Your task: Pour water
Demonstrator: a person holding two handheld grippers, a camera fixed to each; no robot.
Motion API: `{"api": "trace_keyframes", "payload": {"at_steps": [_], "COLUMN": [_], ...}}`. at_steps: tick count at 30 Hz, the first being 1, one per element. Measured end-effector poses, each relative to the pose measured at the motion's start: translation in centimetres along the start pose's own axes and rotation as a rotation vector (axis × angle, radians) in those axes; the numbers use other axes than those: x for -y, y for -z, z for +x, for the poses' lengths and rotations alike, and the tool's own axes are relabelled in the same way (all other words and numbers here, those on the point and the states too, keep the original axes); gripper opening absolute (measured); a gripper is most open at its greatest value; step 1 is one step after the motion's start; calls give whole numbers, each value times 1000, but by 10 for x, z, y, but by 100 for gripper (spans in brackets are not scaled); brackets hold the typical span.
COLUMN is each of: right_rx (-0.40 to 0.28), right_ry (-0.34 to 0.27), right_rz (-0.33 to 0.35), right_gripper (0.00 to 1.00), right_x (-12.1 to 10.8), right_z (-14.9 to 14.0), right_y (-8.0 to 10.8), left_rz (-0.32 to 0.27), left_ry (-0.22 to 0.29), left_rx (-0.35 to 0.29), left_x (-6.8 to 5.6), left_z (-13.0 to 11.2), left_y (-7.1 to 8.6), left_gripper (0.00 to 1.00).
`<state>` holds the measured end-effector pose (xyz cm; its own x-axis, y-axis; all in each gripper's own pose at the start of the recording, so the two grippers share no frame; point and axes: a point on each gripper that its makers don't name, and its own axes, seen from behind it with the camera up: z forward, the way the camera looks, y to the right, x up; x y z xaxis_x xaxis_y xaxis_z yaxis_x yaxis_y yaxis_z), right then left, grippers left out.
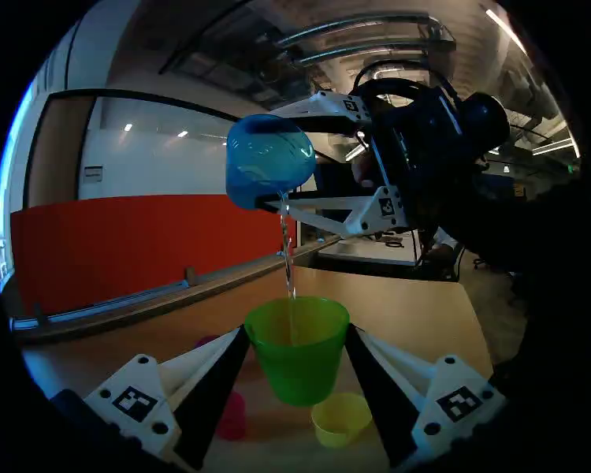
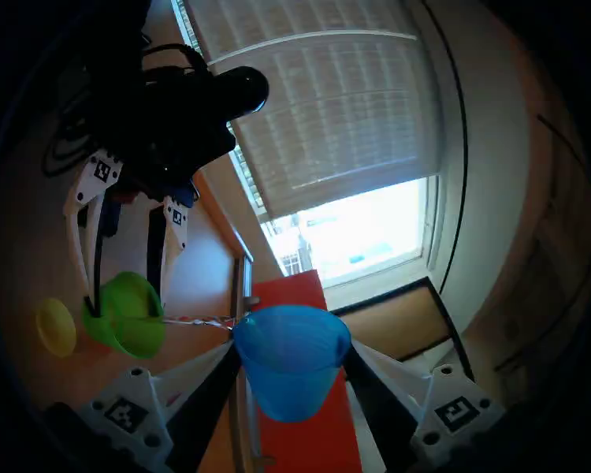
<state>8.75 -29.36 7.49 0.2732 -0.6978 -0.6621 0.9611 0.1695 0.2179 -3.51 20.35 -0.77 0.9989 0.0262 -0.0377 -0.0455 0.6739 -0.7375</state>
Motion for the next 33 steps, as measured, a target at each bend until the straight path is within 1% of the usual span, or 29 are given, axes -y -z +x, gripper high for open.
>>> {"api": "trace_keyframes", "payload": {"at_steps": [12,33], "right_rx": [2,2], "right_ry": [17,74], "right_rz": [-1,-13], "right_gripper": [91,90], "right_x": [-1,-6], "right_z": [0,2], "right_y": [1,3], "left_rz": [2,8], "left_ry": [-2,-2], "left_rx": [-2,-3], "left_x": [0,4], "left_z": [1,2], "left_y": [1,-1], "left_gripper": [87,87]}}
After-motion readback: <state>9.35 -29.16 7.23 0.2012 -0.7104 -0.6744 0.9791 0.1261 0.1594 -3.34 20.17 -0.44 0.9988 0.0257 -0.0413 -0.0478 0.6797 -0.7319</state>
